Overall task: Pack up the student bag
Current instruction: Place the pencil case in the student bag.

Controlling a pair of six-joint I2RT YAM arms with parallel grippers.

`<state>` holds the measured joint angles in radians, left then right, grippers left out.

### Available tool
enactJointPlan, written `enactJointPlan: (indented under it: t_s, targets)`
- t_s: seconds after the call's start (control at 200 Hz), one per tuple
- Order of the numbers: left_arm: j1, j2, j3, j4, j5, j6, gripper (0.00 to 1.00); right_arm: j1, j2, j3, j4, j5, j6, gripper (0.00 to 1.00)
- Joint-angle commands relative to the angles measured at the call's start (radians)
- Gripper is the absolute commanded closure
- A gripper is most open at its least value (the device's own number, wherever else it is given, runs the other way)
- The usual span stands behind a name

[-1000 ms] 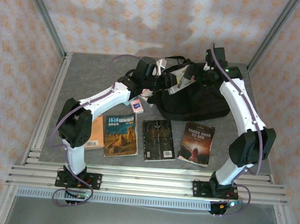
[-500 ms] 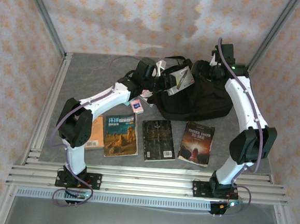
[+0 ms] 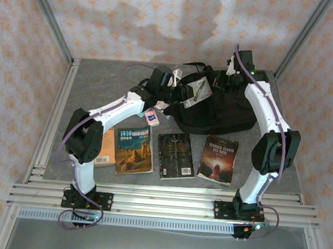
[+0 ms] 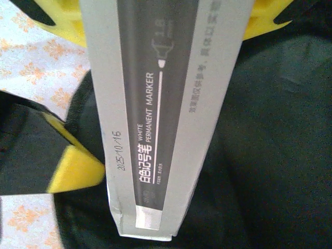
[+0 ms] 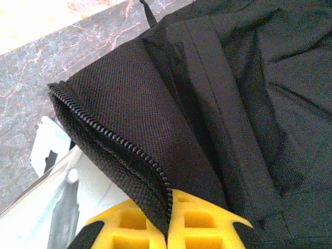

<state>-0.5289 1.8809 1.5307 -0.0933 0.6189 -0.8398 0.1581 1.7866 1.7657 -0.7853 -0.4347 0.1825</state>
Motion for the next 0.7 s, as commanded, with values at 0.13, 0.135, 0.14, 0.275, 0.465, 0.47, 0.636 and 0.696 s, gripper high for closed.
enactJointPlan:
  t_s: [0.13, 0.135, 0.14, 0.275, 0.465, 0.47, 0.636, 0.696]
  targets:
    - [0.034, 0.006, 0.011, -0.065, -0.019, -0.024, 0.7, -0.002, -0.101, 0.122, -0.033, 0.029, -0.001, 1.0]
    - [0.033, 0.007, 0.012, -0.065, -0.018, -0.025, 0.7, -0.002, -0.102, 0.124, -0.033, 0.028, 0.0, 1.0]
    - [0.033, 0.007, 0.013, -0.065, -0.019, -0.024, 0.7, -0.002, -0.103, 0.125, -0.034, 0.028, -0.001, 1.0]
    - [0.03, 0.06, 0.046, -0.06, 0.006, -0.039, 0.69, -0.002, -0.134, 0.128, -0.023, 0.013, 0.004, 1.0]
    - [0.002, 0.151, 0.093, 0.024, 0.077, -0.098, 0.68, -0.002, -0.137, 0.15, -0.023, -0.022, 0.021, 1.0]
    - [0.003, 0.154, 0.093, 0.029, 0.079, -0.1, 0.68, -0.002, -0.137, 0.15, -0.024, -0.024, 0.021, 1.0]
    - [-0.019, 0.226, 0.125, 0.165, 0.151, -0.178, 0.68, -0.002, -0.133, 0.164, -0.018, -0.062, 0.034, 1.0]
    - [-0.025, 0.245, 0.143, 0.191, 0.165, -0.188, 0.68, -0.002, -0.131, 0.167, -0.011, -0.079, 0.039, 1.0]
